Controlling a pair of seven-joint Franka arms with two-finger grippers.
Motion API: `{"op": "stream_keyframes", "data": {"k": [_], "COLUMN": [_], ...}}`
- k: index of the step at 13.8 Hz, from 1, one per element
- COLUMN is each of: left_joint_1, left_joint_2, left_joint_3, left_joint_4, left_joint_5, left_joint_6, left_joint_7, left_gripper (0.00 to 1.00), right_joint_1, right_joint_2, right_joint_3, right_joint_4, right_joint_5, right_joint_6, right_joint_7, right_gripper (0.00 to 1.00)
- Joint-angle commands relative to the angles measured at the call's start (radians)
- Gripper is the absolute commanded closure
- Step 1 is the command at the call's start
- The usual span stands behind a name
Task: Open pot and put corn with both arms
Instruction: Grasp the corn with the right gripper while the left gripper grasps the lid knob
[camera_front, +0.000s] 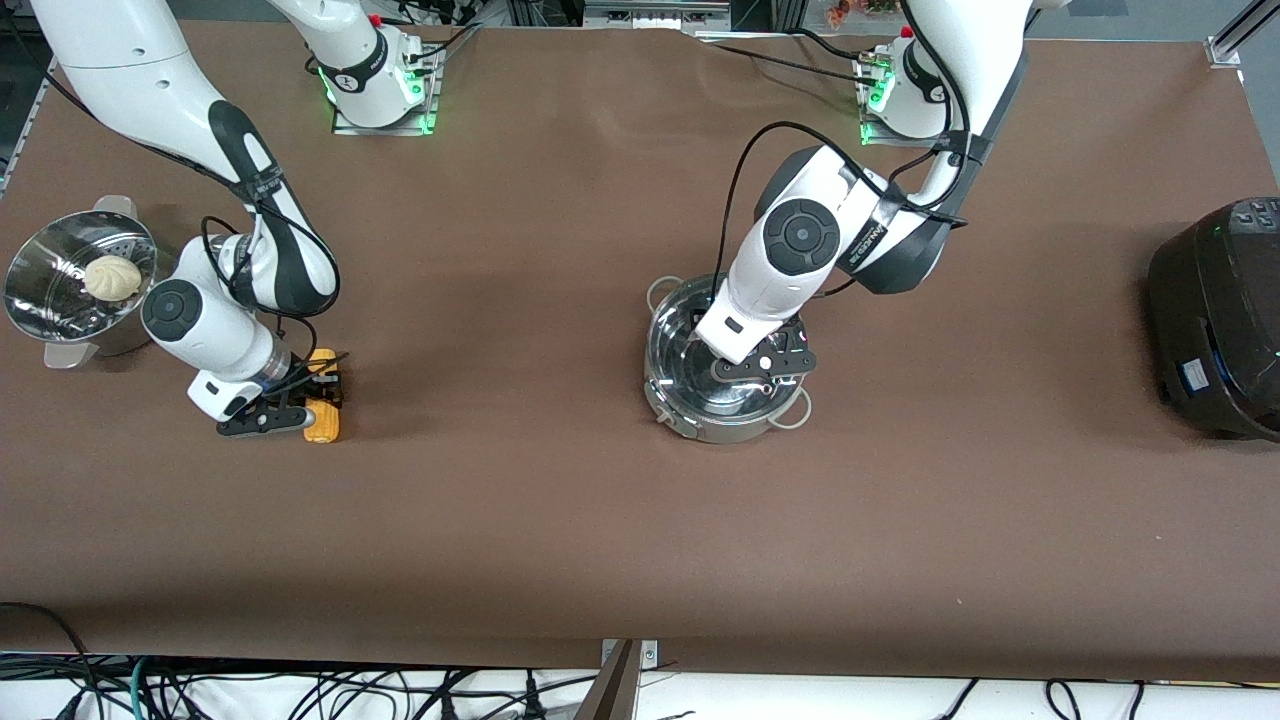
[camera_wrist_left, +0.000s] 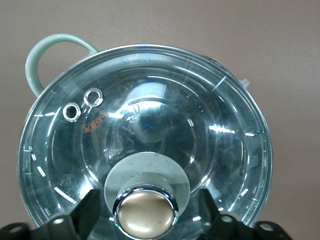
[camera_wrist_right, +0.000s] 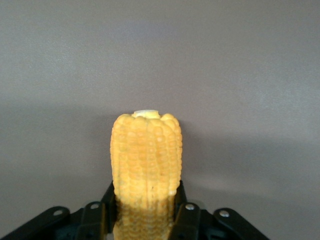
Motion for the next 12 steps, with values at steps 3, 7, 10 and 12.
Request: {"op": "stream_keyframes", "data": {"k": [3,7,10,12], "left_joint_1": [-0.003,-0.003,-0.002,-0.002], "left_joint_2": [-0.019,-0.026,-0.029,-0.032], "left_joint_3": [0.0,-0.001,-0.003,-0.003], "left_joint_4": [-0.016,-0.016,-0.016,-0.016], "left_joint_5": [0.006,0.006,0.004,0.004], "left_joint_6": [0.005,0.002,-0.004,-0.024], "left_joint_7": [0.006,0.008,0.008,0.008], "left_gripper": [0.32,0.47,0.69,0.99], "right_joint_1": [-0.009,-0.007,-0.007,-0.003], "right_joint_2": [-0.017,-0.053,-0.075,-0.077], "right_joint_3": [0.01,0.024,0.052,0.056], "right_joint_4": [-0.011,0.072,0.208,0.274], "right_joint_5": [0.012,0.012,0.028,0.025], "right_joint_6": [0.007,-0.132,-0.326,-0.417], "right_joint_7": [-0.017,-0.014,0.014,0.041], "right_gripper": [1.0,1.0,1.0,1.0]}}
